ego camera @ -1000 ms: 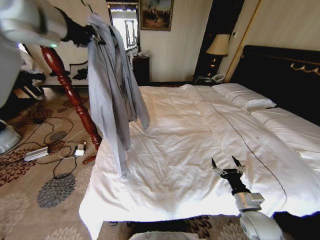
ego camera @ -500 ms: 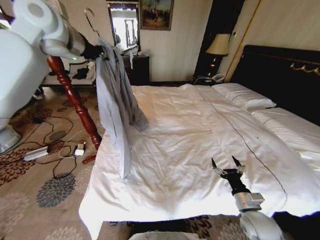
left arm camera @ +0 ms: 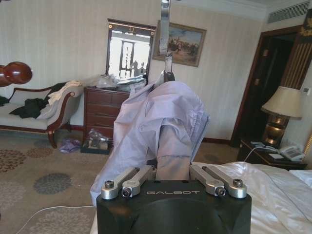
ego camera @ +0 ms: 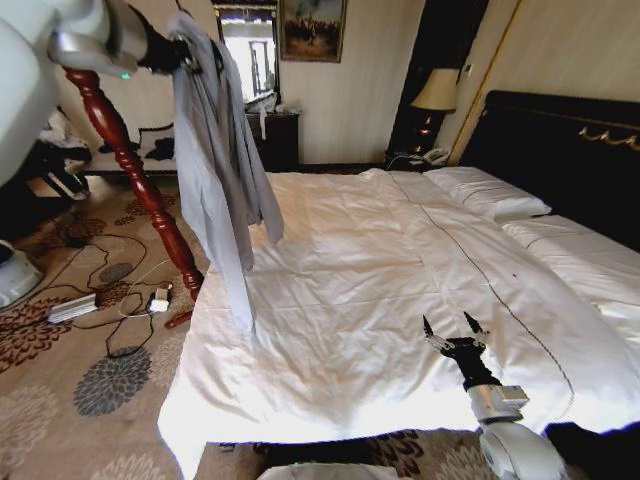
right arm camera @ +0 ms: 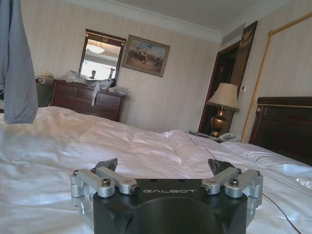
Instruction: Pick up the clothes from the bed and hang them on the clothes hanger.
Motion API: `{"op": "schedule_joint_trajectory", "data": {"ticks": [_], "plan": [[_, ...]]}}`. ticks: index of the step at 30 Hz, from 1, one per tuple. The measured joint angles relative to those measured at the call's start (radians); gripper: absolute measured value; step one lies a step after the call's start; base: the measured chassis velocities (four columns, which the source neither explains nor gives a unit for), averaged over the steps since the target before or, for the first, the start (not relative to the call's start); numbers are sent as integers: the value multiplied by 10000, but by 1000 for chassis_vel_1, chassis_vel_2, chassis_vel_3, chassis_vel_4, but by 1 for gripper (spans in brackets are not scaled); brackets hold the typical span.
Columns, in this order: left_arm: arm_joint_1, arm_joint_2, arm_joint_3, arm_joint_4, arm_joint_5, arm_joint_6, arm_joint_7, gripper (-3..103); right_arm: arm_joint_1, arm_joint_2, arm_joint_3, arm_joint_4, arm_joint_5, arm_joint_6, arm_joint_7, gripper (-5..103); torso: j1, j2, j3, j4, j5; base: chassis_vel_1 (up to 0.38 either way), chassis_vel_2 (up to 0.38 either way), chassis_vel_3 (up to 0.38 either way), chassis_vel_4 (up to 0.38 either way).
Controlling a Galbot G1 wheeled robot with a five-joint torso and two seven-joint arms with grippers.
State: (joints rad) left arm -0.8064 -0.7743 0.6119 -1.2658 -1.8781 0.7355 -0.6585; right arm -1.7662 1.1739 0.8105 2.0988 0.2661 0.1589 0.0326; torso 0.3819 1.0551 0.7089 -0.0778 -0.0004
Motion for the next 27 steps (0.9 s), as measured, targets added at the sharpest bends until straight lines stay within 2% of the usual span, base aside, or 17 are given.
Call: {"op": "schedule_joint_trajectory", "data": {"ticks": [7,10,13,27], "plan": [[-53,-208,303,1164,643,0,779,16,0,0,0,0,0,0,0,100,0,0,0,-1,1,0,0,0,0],[16,-137,456,1440,1157,0,1369,16,1,0,0,0,0,0,0,100,-2,0,-1,-4,7,0,0,0,0],[149,-31,481,1569,1536,0,1626,16,0,0,0,0,0,0,0,100,-2,0,-1,0,2,0,0,0,0],[489,-311,348,2898,2409,-1,1948,16,1,0,0,0,0,0,0,100,-1,1,-1,1,2,0,0,0,0]]}}
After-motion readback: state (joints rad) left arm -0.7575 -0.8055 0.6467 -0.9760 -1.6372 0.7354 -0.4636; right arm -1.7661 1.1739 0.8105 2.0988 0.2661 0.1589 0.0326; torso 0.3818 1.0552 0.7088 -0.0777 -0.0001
